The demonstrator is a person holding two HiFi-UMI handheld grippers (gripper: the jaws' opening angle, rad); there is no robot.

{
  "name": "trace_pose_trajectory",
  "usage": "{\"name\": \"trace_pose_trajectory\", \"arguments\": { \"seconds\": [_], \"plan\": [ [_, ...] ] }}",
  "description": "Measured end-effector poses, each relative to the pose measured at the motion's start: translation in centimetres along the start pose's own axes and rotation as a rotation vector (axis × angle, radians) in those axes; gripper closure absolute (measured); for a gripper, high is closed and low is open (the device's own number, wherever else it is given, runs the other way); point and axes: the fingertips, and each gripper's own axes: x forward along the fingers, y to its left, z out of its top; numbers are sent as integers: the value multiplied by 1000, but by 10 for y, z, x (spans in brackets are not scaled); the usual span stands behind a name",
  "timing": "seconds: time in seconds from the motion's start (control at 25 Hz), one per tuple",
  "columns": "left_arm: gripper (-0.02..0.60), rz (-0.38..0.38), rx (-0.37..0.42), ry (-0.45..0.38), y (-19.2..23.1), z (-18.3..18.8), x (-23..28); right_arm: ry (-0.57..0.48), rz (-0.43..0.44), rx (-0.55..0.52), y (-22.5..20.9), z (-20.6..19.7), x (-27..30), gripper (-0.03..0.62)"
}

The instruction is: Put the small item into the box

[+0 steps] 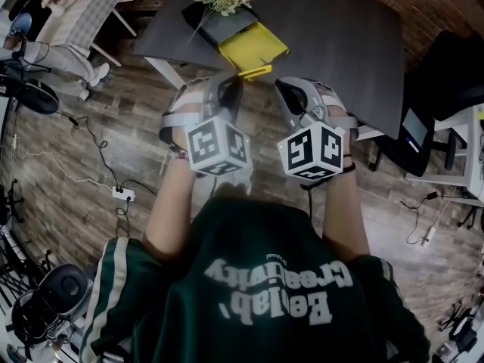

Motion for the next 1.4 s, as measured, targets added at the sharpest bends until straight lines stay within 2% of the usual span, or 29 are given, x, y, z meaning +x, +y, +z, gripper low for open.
{"name": "trace_pose_trajectory", "arguments": {
  "seconds": [0.44,0.8,0.96,1.4],
  "plan": [
    [514,-21,-1,-30,62,-35,68,31,-1,0,-40,9,87,588],
    [514,-31,6,-53,93,-59,95,52,-16,-4,-56,22,131,588],
    [514,-39,12,-61,98,-68,103,81,-35,18,-58,20,143,588],
    [514,-100,-3,-71,91,-76,129,108,-11,28,-54,9,162,588]
  ]
}}
